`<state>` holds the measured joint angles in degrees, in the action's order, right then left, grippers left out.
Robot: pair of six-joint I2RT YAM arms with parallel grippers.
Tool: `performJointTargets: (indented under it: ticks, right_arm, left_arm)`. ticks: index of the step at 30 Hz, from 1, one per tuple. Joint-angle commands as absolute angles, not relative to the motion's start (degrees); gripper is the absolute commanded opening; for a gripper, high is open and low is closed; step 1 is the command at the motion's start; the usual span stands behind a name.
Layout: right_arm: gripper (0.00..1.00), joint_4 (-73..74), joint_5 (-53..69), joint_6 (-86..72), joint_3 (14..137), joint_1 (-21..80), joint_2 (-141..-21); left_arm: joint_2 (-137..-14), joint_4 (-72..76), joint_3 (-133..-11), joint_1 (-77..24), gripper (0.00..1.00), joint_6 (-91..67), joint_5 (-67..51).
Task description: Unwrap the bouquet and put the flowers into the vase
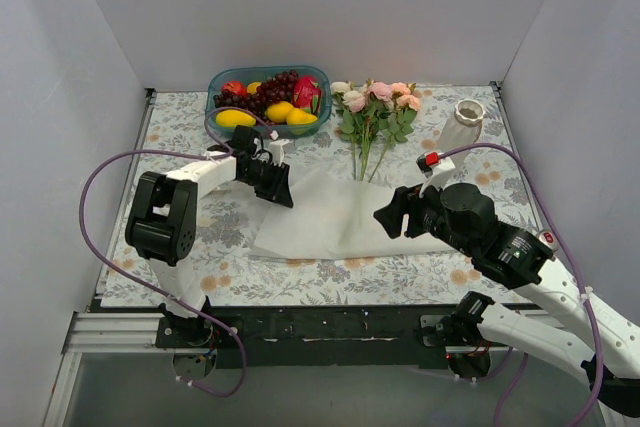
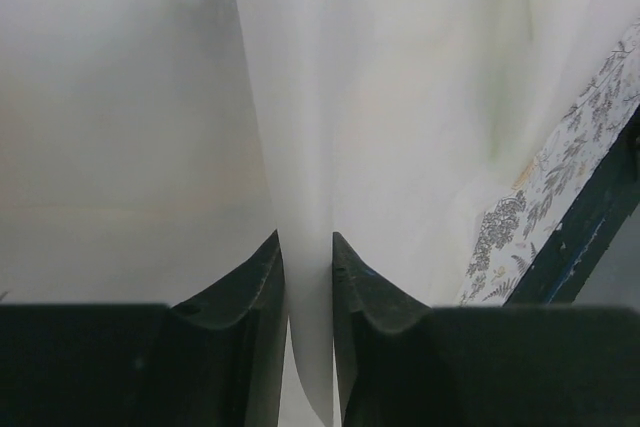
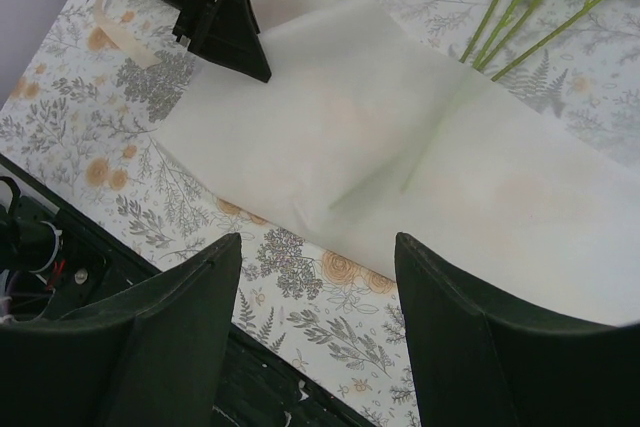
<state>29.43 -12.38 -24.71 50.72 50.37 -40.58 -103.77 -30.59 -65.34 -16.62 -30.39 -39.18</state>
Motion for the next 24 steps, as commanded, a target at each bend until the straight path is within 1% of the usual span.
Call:
performJointTargets:
  ticks: [1, 3, 4, 7, 9, 10, 13, 15, 19, 24]
  right_arm:
    - [0.7, 27.16, -12.04, -24.87, 51.68, 50.63, -40.25]
    - [0.7, 27.16, -12.13, -24.79, 51.77, 50.62, -40.52]
    - [0.7, 27.16, -12.13, -24.79, 51.85, 50.54, -40.52]
    - [0.7, 27.16, -12.13, -24.61, 52.03, 50.63, -40.69]
    - [0.7, 27.42, -12.22, -24.35, 52.73, 50.63, -40.95]
    - [0.7, 27.68, -12.39, -24.17, 53.0, 50.63, -40.96]
    - [0.7, 28.3, -12.48, -23.38, 54.4, 50.62, -41.66]
    - [0.7, 28.56, -12.74, -22.77, 55.45, 50.63, -42.27]
    - [0.71, 29.79, -13.71, -21.71, 57.3, 50.63, -42.89]
    - [0.71, 30.67, -13.89, -20.66, 59.32, 50.62, -43.24]
  left_arm:
    - [-99.42, -33.04, -69.16, -16.52, 0.18, -29.62, -43.32]
    - [-98.18, -33.92, -69.52, -16.87, 0.11, -28.75, -46.13]
    - [-97.39, -34.88, -69.43, -17.14, 0.1, -28.31, -47.01]
    - [-94.31, -36.55, -68.47, -18.28, 0.08, -26.02, -50.62]
    - [-92.12, -37.52, -67.85, -19.07, 0.09, -25.05, -52.72]
    - [-91.41, -38.66, -67.68, -19.33, 0.11, -23.66, -53.26]
    - [-88.08, -41.65, -67.94, -20.39, 0.15, -20.23, -54.92]
    - [-84.84, -43.84, -67.85, -21.27, 0.16, -17.94, -55.54]
    - [-77.8, -48.33, -66.19, -22.5, 0.19, -10.74, -59.06]
    - [-67.87, -55.53, -63.2, -25.92, 0.24, 1.82, -58.1]
